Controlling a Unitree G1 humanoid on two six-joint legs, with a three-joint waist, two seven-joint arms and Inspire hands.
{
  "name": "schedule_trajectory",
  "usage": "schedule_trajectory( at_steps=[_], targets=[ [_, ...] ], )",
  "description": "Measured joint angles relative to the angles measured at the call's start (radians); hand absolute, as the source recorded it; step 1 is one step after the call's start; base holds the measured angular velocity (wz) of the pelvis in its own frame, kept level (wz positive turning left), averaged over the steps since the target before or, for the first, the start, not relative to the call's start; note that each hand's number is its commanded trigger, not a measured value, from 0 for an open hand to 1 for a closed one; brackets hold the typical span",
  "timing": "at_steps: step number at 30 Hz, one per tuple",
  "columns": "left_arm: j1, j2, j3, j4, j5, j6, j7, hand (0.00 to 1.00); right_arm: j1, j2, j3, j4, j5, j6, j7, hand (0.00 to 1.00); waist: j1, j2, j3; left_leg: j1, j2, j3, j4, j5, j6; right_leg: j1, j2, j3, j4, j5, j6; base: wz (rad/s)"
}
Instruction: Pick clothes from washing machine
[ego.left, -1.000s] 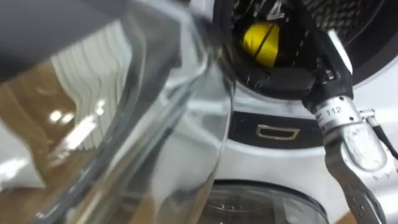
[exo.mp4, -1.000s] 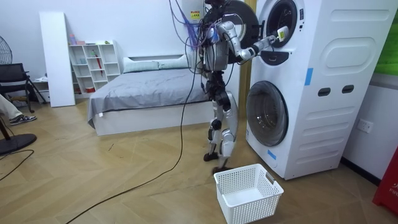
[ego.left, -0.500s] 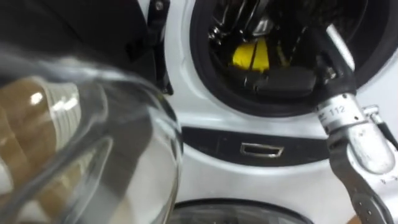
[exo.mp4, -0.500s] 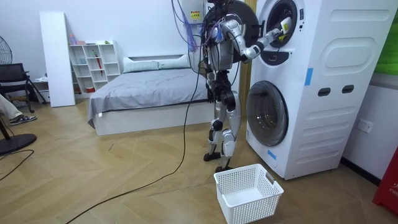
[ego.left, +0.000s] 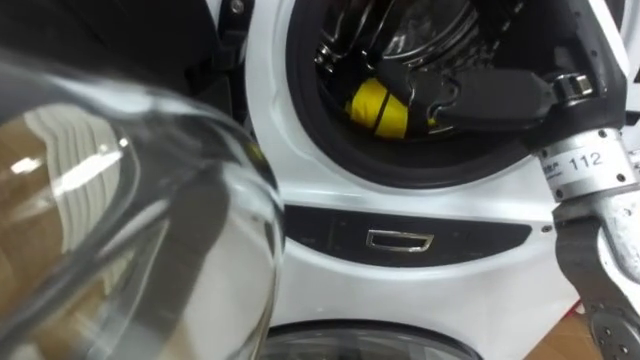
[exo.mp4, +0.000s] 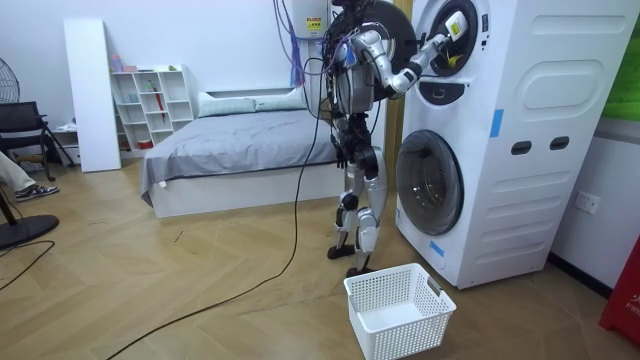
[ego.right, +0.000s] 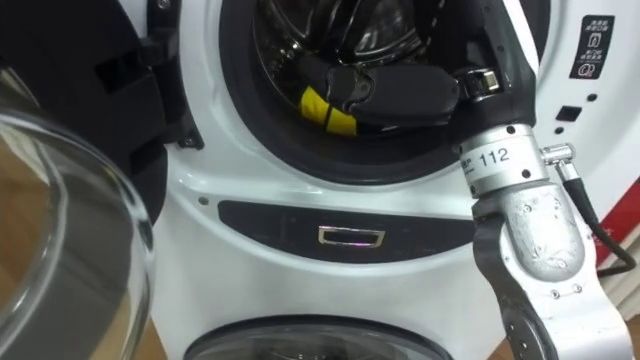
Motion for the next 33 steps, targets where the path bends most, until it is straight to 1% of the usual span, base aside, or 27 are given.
schedule_trajectory(
  at_steps=[2, 6, 9, 10, 12, 14, 15, 16, 17, 18, 19, 20, 21, 23, 25, 27, 33],
  targets=[
    [0.008, 0.0, 0.007, 0.0, 0.003, 0.001, 0.001, 0.0, 0.0, 0.0, -0.004, 0.0, -0.001, 0.0, 0.0, 0.0, 0.0, 0.003, -0.0013, 0.0, 0.0, 0.0, 0.0, 0.0, 0.0, 0.0, 0.0, 0.0, 0.0, 0.0, 0.0, 0.0],
    [0.036, -0.002, 0.021, -0.002, 0.019, 0.01, 0.006, 0.0, 0.001, 0.0, -0.004, 0.0, -0.019, 0.002, 0.002, 0.0, -0.005, 0.017, -0.0079, 0.0, -0.001, -0.001, 0.0, 0.0, 0.0, 0.0, -0.002, 0.0, 0.0, 0.0, 0.0, 0.0],
    [0.048, -0.002, 0.02, -0.002, 0.018, 0.027, 0.005, 0.0, 0.006, -0.006, -0.004, 0.001, -0.037, 0.002, 0.014, 0.0, -0.008, 0.024, -0.0074, -0.001, -0.001, -0.004, 0.0, 0.0, 0.0, 0.001, -0.002, -0.007, -0.001, 0.0, 0.0, 0.03],
    [0.049, -0.002, 0.02, -0.002, 0.018, 0.037, 0.003, 0.0, 0.019, -0.01, -0.004, 0.002, -0.04, 0.002, 0.02, 0.0, -0.011, 0.024, -0.0074, -0.002, 0.0, -0.006, 0.0, 0.0, 0.0, 0.002, -0.003, -0.017, -0.001, 0.0, 0.0, 0.07],
    [0.047, -0.004, 0.018, -0.003, 0.018, 0.05, 0.002, 0.0, 0.042, -0.012, -0.002, 0.009, -0.065, 0.008, 0.032, 0.0, -0.016, 0.022, -0.008, -0.004, 0.0, -0.01, 0.0, 0.001, -0.001, 0.001, -0.003, -0.021, -0.001, 0.0, 0.0, 0.06],
    [0.036, -0.007, 0.018, -0.006, 0.019, 0.057, 0.0, 0.0, 0.042, -0.012, -0.001, 0.034, -0.087, 0.014, 0.052, 0.0, -0.02, 0.017, -0.0077, -0.01, -0.001, -0.012, 0.0, 0.001, -0.001, -0.004, -0.005, -0.025, -0.001, 0.0, 0.0, 0.02],
    [0.023, -0.007, 0.018, -0.006, 0.019, 0.065, -0.001, 0.0, 0.042, -0.012, 0.0, 0.05, -0.09, 0.02, 0.066, 0.0, -0.019, 0.008, -0.0104, -0.016, -0.001, -0.014, 0.0, 0.002, -0.003, -0.008, -0.005, -0.027, 0.0, 0.0, 0.0, 0.03],
    [0.009, -0.006, 0.019, -0.006, 0.019, 0.071, -0.001, 0.0, 0.042, -0.012, 0.006, 0.067, -0.109, 0.028, 0.083, 0.0, -0.019, 0.007, -0.0071, -0.018, -0.001, -0.016, 0.0, 0.004, -0.004, -0.009, -0.004, -0.026, -0.001, 0.001, -0.001, 0.0],
    [0.002, -0.006, 0.02, -0.006, 0.019, 0.073, -0.001, 0.0, 0.042, -0.012, 0.01, 0.074, -0.121, 0.035, 0.093, 0.0, -0.018, 0.001, -0.0078, -0.017, -0.001, -0.018, 0.0, 0.004, -0.005, -0.008, -0.004, -0.026, -0.001, 0.001, -0.001, 0.04],
    [-0.008, -0.006, 0.02, -0.006, 0.019, 0.074, -0.002, 0.0, 0.041, -0.012, 0.013, 0.09, -0.143, 0.048, 0.117, 0.0, -0.016, -0.005, -0.005, -0.016, 0.0, -0.02, 0.0, 0.005, -0.006, -0.006, -0.003, -0.025, -0.001, 0.001, -0.002, 0.04],
    [-0.021, -0.005, 0.019, -0.006, 0.019, 0.078, -0.002, 0.0, 0.038, -0.012, 0.015, 0.12, -0.158, 0.053, 0.136, 0.0, -0.014, -0.012, -0.0009, -0.015, 0.0, -0.022, 0.0, 0.006, -0.007, -0.004, -0.002, -0.028, -0.003, 0.001, -0.002, 0.03],
    [-0.022, -0.004, 0.019, -0.006, 0.019, 0.08, -0.002, 0.0, 0.037, -0.012, 0.016, 0.134, -0.161, 0.057, 0.141, 0.0, -0.006, -0.015, 0.0004, -0.015, 0.0, -0.022, 0.0, 0.007, -0.007, -0.004, -0.001, -0.029, -0.003, 0.001, -0.002, 0.0],
    [-0.03, -0.002, 0.018, -0.006, 0.019, 0.08, -0.002, 0.0, 0.036, -0.013, 0.016, 0.155, -0.169, 0.061, 0.148, 0.0, 0.005, -0.024, 0.0022, -0.016, 0.001, -0.021, 0.0, 0.007, -0.007, -0.005, 0.0, -0.029, -0.005, 0.001, -0.002, 0.0],
    [-0.033, 0.0, 0.017, -0.005, 0.019, 0.084, -0.004, 0.0, 0.024, -0.013, 0.018, 0.171, -0.171, 0.069, 0.161, 0.0, 0.012, -0.034, 0.0018, -0.016, 0.002, -0.023, -0.001, 0.006, -0.007, 0.001, 0.001, -0.033, -0.017, 0.003, -0.006, 0.0],
    [-0.029, 0.002, 0.017, -0.002, 0.019, 0.089, -0.005, 0.0, -0.027, -0.013, 0.039, 0.253, -0.203, 0.072, 0.175, 0.0, 0.021, -0.048, 0.0072, -0.015, 0.003, -0.023, -0.002, 0.006, -0.008, 0.002, 0.003, -0.032, -0.018, 0.004, -0.007, 0.0],
    [-0.016, 0.003, 0.018, -0.002, 0.019, 0.095, -0.017, 0.0, -0.034, -0.014, 0.024, 0.266, -0.219, 0.073, 0.189, 0.0, 0.026, -0.052, 0.0058, -0.014, 0.004, -0.023, -0.003, 0.006, -0.008, 0.003, 0.003, -0.034, -0.018, 0.005, -0.008, 0.0],
    [0.019, 0.014, 0.017, -0.002, 0.018, 0.114, -0.03, 0.0, -0.044, -0.019, 0.022, 0.285, -0.233, 0.068, 0.229, 0.0, 0.028, -0.052, 0.0062, -0.014, 0.005, -0.025, -0.004, 0.007, -0.009, 0.003, 0.003, -0.044, -0.018, 0.005, -0.008, 0.0]
  ],
)
